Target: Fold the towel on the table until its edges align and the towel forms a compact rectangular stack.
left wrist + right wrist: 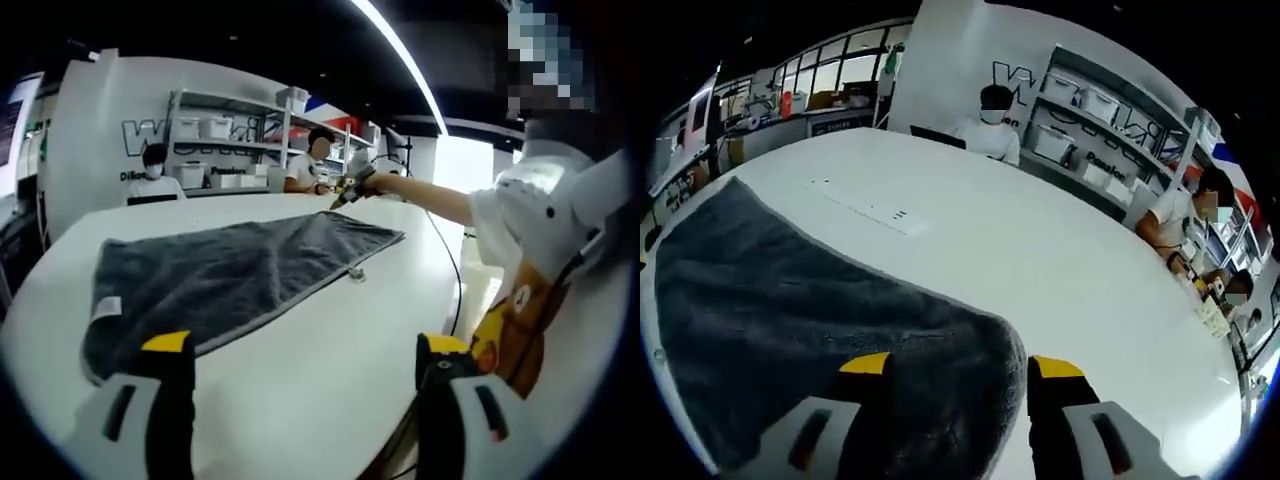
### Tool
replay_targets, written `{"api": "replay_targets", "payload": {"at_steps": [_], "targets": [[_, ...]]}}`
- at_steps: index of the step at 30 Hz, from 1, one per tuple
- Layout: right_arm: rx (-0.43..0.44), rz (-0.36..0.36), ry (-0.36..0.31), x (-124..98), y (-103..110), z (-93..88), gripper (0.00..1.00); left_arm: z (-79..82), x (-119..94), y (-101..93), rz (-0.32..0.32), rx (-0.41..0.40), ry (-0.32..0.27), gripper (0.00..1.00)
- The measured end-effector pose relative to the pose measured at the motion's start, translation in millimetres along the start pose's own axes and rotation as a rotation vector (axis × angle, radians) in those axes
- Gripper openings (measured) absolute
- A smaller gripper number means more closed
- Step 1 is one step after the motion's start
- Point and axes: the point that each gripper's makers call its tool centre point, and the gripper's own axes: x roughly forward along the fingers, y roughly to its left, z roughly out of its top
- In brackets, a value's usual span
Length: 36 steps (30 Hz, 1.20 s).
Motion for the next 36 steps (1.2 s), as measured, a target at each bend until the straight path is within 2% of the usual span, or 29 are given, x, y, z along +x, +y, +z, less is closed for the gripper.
{"api": "replay_targets", "payload": {"at_steps": [14,21,26,29,33,36], "targets": [[0.006,0.091,-0.082,-41,32,-8.6,0.62,0.1,1,-1.5,-0.010,0.001,-0.001,0.96],[-0.015,0.110,-0.097,-57,43,-16.8,0.63,0.1,2,-2.0,-0.013,0.003,0.001,0.96],[0.019,0.128,-0.151,-76,54,-22.0,0.65,-0.1,3,-0.8,-0.012,0.002,0.004,0.96],[0.044,0.133,-0.185,-88,65,-37.7,0.68,0.1,4,-0.7,-0.013,0.005,0.000,0.96],[0.052,0.154,-0.183,-103,83,-66.0,0.69,-1.4,2,2.5,-0.006,-0.005,-0.001,0.96],[0.067,0.155,-0.210,-116,88,-72.4,0.69,-1.9,3,4.7,-0.003,-0.002,0.009,0.96]]}}
